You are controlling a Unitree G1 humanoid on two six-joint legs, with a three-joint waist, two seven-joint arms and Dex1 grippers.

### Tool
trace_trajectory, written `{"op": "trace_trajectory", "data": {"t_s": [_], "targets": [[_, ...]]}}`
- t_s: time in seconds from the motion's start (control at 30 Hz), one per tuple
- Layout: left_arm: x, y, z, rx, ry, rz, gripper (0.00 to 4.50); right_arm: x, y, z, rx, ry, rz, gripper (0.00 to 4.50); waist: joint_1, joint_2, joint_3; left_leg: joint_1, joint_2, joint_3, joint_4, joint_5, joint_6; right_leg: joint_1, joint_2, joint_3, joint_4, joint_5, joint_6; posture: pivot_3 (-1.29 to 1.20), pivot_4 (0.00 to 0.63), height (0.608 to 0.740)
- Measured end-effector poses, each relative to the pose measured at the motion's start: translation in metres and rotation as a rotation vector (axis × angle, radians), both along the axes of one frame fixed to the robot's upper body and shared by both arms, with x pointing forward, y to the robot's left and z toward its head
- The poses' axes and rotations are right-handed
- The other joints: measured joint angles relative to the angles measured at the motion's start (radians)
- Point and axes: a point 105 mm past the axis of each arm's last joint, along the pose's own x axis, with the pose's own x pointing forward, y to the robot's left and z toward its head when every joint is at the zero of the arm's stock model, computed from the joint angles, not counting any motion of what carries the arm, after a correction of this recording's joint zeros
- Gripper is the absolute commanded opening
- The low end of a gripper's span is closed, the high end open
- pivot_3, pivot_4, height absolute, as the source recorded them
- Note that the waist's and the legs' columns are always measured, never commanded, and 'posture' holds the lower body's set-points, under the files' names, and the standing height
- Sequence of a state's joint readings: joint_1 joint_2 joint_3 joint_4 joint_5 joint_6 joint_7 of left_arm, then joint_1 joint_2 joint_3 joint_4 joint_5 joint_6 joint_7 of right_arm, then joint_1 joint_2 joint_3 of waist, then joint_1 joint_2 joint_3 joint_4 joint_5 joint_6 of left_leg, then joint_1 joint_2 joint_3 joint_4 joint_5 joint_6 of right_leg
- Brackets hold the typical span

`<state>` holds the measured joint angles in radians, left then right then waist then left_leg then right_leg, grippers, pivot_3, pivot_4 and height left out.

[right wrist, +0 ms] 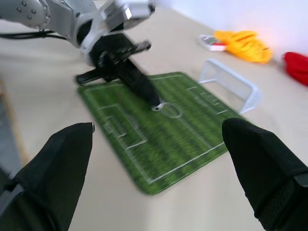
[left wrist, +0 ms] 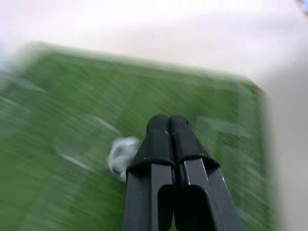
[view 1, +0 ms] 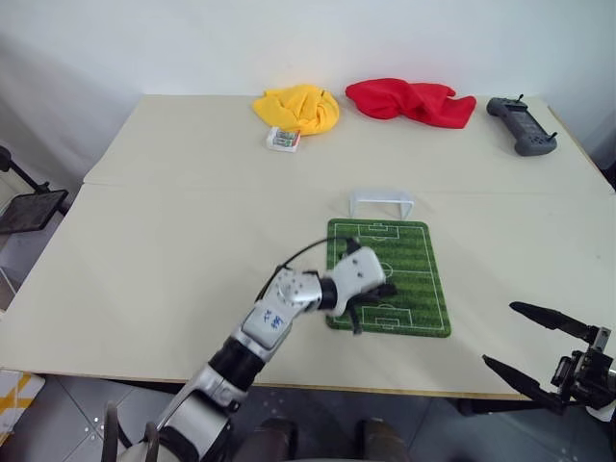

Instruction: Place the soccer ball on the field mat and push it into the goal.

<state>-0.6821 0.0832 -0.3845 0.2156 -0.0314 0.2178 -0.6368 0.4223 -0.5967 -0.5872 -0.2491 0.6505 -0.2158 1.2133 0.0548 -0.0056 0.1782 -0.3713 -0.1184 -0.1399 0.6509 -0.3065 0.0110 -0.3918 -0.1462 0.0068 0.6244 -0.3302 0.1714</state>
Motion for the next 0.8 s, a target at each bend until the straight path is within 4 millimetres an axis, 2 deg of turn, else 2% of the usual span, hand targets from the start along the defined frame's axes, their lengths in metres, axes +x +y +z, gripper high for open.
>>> {"op": "trace_trajectory", "data": {"t_s": [0.07,0.17,0.3,0.37,0.53,0.6,0.63,0.7,0.8], "targets": [[0.003,0.007,0.008,-0.024,-0.034,-0.010,0.04,0.000,0.001,-0.003,0.029,0.002,-0.024,4.50,-0.005,0.000,0.000,0.000,0.000,0.000,-0.001,0.000,0.000,-0.001,0.000,0.000,0.001,0.000,0.000,0.00,0.150,0.740],[0.001,0.023,0.010,-0.022,-0.044,-0.058,0.04,0.003,0.002,-0.005,0.075,-0.009,-0.055,4.50,-0.012,0.000,0.000,0.000,0.001,0.000,-0.002,0.000,-0.001,-0.002,0.001,0.000,0.002,0.000,0.000,0.00,0.150,0.740],[0.009,0.072,0.019,-0.036,-0.060,-0.045,0.04,0.012,0.000,0.002,0.115,-0.062,-0.109,4.50,-0.027,0.001,0.000,0.000,0.001,0.000,0.000,0.000,-0.001,-0.001,0.001,0.000,0.002,0.000,0.000,0.00,0.150,0.740],[0.008,0.087,0.026,-0.070,-0.064,-0.050,0.04,0.016,-0.001,0.003,0.132,-0.076,-0.126,4.50,-0.028,0.001,0.000,0.000,0.001,0.000,0.000,0.000,-0.001,-0.001,0.000,0.000,0.002,0.000,0.000,0.00,0.150,0.740],[0.013,0.155,0.038,-0.134,-0.083,0.059,0.04,0.020,-0.004,0.004,0.142,-0.103,-0.146,4.50,-0.031,0.002,-0.001,0.002,0.002,-0.001,-0.001,0.000,-0.001,-0.002,0.001,0.000,0.003,0.000,0.000,0.00,0.150,0.740],[0.013,0.197,0.030,-0.120,-0.073,0.173,0.04,0.022,-0.005,0.004,0.146,-0.113,-0.150,4.50,-0.039,0.003,-0.002,0.002,0.002,-0.001,-0.002,0.000,-0.001,-0.002,0.001,0.000,0.003,0.000,0.000,0.00,0.150,0.740],[0.012,0.211,0.026,-0.115,-0.060,0.217,0.04,0.022,-0.006,0.003,0.148,-0.110,-0.157,4.50,-0.039,0.003,-0.002,0.002,0.002,-0.001,-0.002,0.000,-0.001,-0.002,0.001,0.000,0.003,0.000,0.000,0.00,0.150,0.740],[0.010,0.228,0.018,-0.119,-0.034,0.290,0.04,0.023,-0.008,0.001,0.153,-0.106,-0.165,4.50,-0.033,0.003,-0.002,0.002,0.002,-0.001,-0.002,0.000,-0.001,-0.001,0.001,0.000,0.003,0.000,0.000,0.00,0.150,0.740],[0.004,0.233,0.012,-0.129,-0.029,0.344,0.04,0.029,-0.008,0.005,0.162,-0.135,-0.158,4.50,-0.026,0.003,-0.002,0.001,0.001,-0.002,0.000,0.000,-0.001,0.000,0.000,0.000,0.002,0.001,0.000,0.00,0.150,0.740]]}}
